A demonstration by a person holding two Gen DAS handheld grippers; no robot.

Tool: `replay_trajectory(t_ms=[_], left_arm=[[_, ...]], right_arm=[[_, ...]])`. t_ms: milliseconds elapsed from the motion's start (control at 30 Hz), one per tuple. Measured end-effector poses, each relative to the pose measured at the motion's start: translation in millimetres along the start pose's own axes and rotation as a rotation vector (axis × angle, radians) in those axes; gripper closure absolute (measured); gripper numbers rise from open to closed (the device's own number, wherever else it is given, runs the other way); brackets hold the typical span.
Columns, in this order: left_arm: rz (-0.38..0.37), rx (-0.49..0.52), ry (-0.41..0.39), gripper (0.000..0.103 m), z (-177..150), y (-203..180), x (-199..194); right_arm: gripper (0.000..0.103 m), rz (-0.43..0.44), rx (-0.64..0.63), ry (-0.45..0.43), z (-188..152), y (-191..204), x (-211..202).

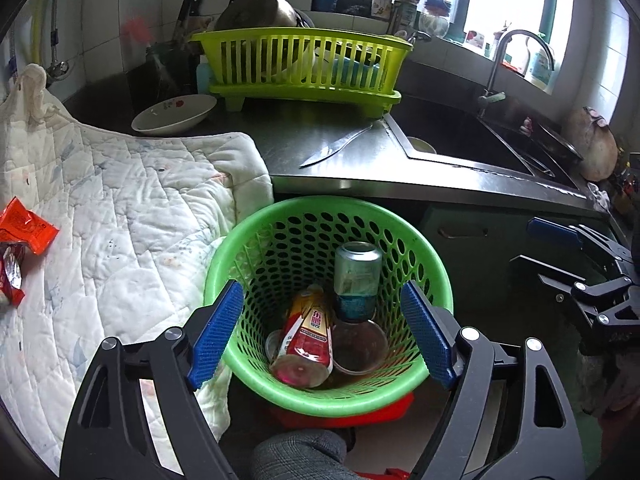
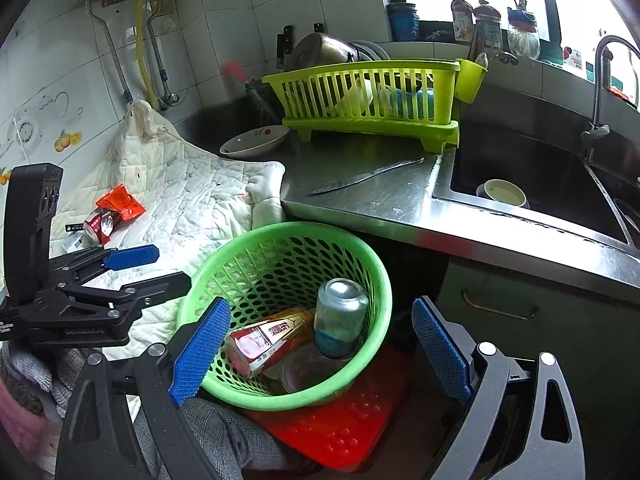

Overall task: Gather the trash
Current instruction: 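Lower the blue can over the green basket and open the left tool, then move both tools back over the red can and wrapper on the cloth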

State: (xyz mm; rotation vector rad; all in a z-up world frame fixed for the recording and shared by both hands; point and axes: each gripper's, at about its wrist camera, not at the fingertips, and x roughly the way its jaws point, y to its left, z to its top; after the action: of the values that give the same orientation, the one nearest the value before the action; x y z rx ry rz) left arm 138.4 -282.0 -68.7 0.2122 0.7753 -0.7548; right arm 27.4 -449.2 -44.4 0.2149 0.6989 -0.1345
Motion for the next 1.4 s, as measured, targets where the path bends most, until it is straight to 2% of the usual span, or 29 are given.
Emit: replay_trajectory(t_ms=[600,1067,1400], left_arm=[[0.141,-0.123,-0.029,0.023,-23,70,-47],[0.228,-0.19,-0.049,0.023,-36,114,-73],[0.319,-0.281,-0.047,0.023,-58,169,-97]], right_arm=[[0.013,0.089,-0.078,0.01,17,52,17],[0.013,0.178,-0.159,0.039,33,108,45],[0.013,0.25,-0.234,0.087,47,160,77]])
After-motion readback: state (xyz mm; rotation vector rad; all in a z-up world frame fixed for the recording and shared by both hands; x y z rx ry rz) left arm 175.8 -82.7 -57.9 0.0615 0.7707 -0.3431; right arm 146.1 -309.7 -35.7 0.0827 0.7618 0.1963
